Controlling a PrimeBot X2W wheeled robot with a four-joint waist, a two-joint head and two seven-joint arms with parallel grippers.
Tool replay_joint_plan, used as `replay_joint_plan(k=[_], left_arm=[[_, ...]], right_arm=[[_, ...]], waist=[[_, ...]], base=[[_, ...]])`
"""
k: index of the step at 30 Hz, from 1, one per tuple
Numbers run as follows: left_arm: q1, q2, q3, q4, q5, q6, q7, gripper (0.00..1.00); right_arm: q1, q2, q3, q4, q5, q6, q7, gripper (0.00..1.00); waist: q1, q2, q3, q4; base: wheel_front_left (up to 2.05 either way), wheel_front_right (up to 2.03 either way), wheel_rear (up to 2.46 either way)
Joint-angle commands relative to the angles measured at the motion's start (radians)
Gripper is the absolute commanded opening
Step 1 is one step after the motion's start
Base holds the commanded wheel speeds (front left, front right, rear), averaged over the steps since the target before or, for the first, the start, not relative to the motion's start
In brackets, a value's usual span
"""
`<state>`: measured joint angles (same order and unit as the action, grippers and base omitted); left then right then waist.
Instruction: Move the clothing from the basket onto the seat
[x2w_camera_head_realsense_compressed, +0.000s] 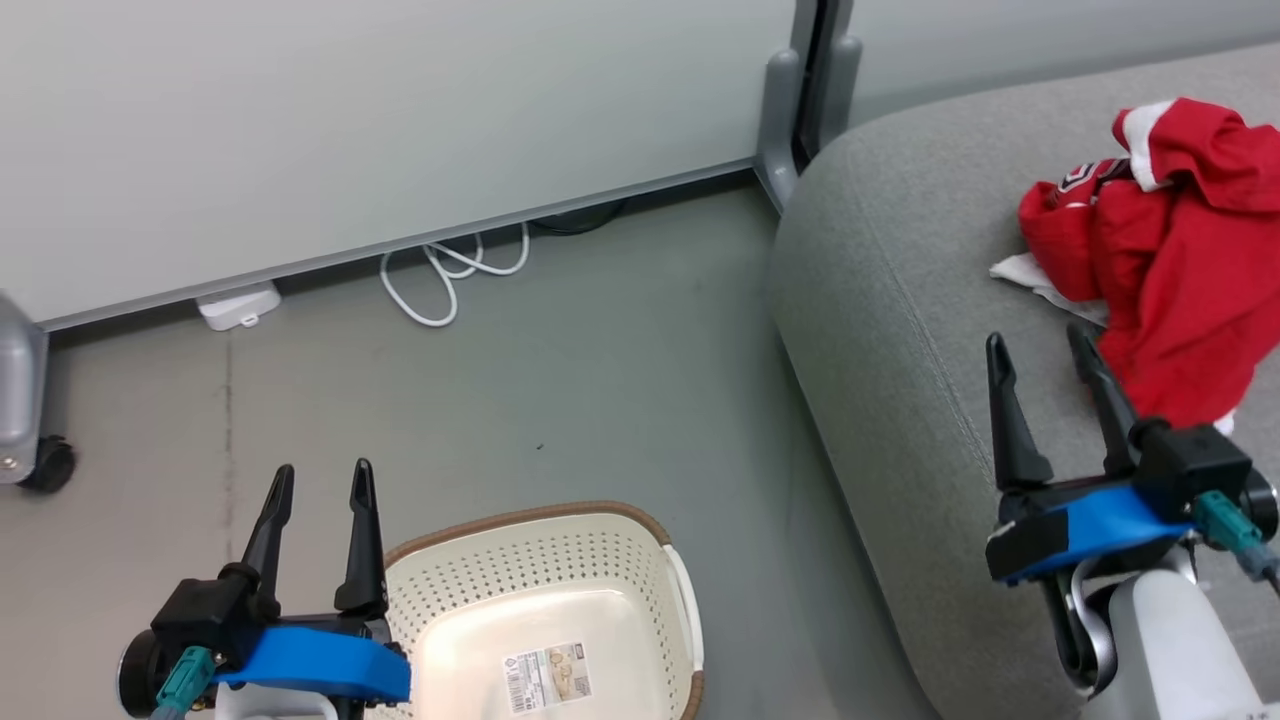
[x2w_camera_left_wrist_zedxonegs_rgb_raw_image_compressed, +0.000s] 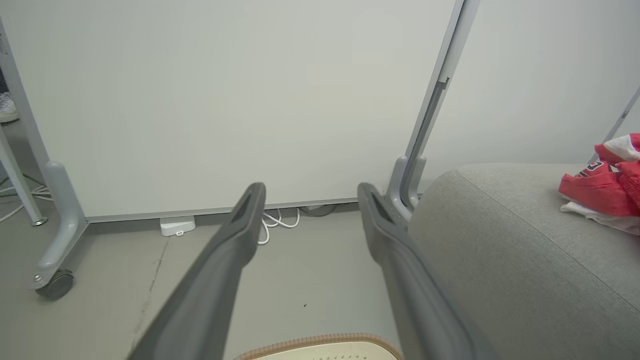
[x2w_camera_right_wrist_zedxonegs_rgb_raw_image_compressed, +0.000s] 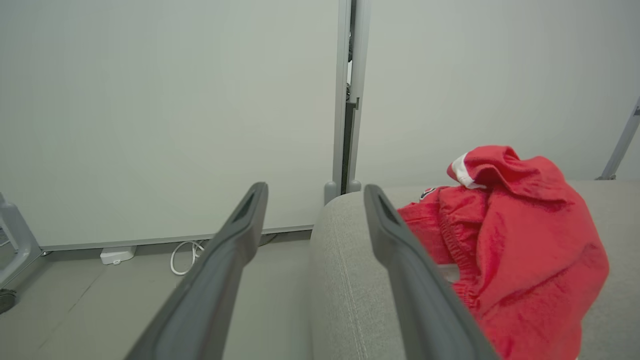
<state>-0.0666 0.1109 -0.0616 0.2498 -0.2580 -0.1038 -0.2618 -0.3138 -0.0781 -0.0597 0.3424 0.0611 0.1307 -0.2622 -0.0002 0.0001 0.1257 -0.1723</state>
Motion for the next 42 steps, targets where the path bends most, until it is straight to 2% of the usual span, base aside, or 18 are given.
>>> replay_joint_plan(k=[1,9,22,42], left_arm=[[0.007,-0.005,0.008,0.004,0.004,-0.003,-0.004,1.00],[0.030,-0.023,0.031,0.039,0.014,-0.016,-0.004,1.00],[0.041,-0.020,0.036,0.103,0.020,-0.025,-0.004,1.00],[0.025,-0.011,0.033,0.139,0.005,-0.026,-0.005,1.00]], right_arm=[[0.030,0.008,0.000,-0.013,-0.008,0.000,-0.004,1.00],[0.131,0.026,0.022,-0.061,0.016,0.000,0.013,1.00],[0.213,0.028,0.034,-0.065,0.046,0.000,0.027,1.00],[0.245,0.028,0.051,-0.072,0.069,0.000,0.039,1.00]], waist=[[0.0002,-0.0001,-0.018,0.023],[0.0002,-0.0001,-0.053,0.087],[0.0002,-0.0001,-0.115,0.160],[0.0002,-0.0001,-0.112,0.180]], base=[[0.00,0.00,0.00],[0.00,0.00,0.00],[0.00,0.00,0.00],[0.00,0.00,0.00]])
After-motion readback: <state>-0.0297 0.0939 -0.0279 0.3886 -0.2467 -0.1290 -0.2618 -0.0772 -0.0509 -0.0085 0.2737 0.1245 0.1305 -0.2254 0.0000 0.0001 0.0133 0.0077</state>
